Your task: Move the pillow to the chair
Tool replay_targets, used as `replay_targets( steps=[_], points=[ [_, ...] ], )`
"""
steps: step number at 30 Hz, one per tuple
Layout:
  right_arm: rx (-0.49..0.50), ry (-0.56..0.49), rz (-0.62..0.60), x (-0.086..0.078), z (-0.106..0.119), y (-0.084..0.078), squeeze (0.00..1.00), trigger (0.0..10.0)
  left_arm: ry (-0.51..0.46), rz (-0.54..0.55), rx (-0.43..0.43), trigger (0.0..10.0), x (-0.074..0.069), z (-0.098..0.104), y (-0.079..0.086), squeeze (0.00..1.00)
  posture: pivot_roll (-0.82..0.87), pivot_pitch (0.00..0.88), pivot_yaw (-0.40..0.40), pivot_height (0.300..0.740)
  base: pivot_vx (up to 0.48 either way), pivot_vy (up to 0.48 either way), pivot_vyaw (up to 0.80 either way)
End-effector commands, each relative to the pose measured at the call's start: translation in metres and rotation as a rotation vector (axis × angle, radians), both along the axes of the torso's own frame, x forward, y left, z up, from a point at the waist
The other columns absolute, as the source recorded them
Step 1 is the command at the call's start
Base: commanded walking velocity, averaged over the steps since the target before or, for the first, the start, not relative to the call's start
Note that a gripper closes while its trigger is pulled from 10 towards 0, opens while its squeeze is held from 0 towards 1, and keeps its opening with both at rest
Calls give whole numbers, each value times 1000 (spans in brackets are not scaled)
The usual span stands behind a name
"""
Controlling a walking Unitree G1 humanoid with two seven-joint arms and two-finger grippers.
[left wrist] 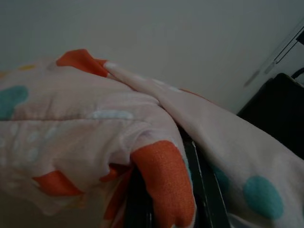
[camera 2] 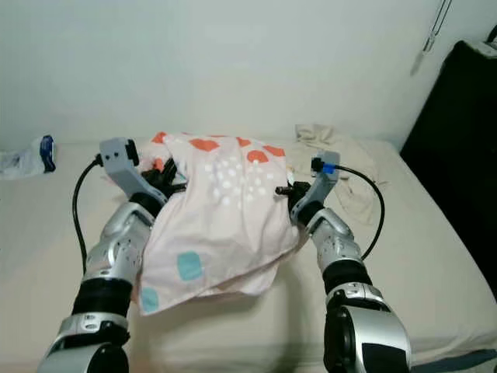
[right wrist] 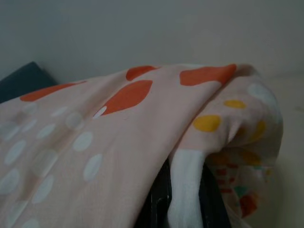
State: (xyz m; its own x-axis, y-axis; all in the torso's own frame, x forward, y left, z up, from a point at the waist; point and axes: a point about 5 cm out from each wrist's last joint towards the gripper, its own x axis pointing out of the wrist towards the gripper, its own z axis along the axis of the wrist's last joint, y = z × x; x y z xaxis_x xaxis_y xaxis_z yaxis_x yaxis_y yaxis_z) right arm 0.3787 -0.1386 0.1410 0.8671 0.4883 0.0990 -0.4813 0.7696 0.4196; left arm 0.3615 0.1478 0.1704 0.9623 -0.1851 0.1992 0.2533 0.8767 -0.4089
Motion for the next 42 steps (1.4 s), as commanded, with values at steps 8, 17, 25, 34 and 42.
replay_targets(
  steps=[8,17,25,34,42],
  points=[
    [-21,-50,43,-1,2,18,0,10000,31,-45,76,10000,-4,-15,-16,0,54,0,-14,740,0,0,0],
    [-75,-33,119,-15,-18,32,0,10000,88,-42,94,10000,-19,-41,-23,0,54,0,-18,740,0,0,528],
    [-64,-2,183,-43,-49,48,0,10000,150,-12,138,10000,-42,-65,-8,0,60,0,-24,740,0,0,781],
    [-84,10,232,-70,-65,49,0,10000,192,-79,180,10000,-79,-82,-21,0,68,0,-30,740,0,0,771],
    [-107,20,234,-82,-69,47,0,10000,219,-99,191,10000,-97,-87,-29,0,84,0,-47,740,0,0,769]
  ],
)
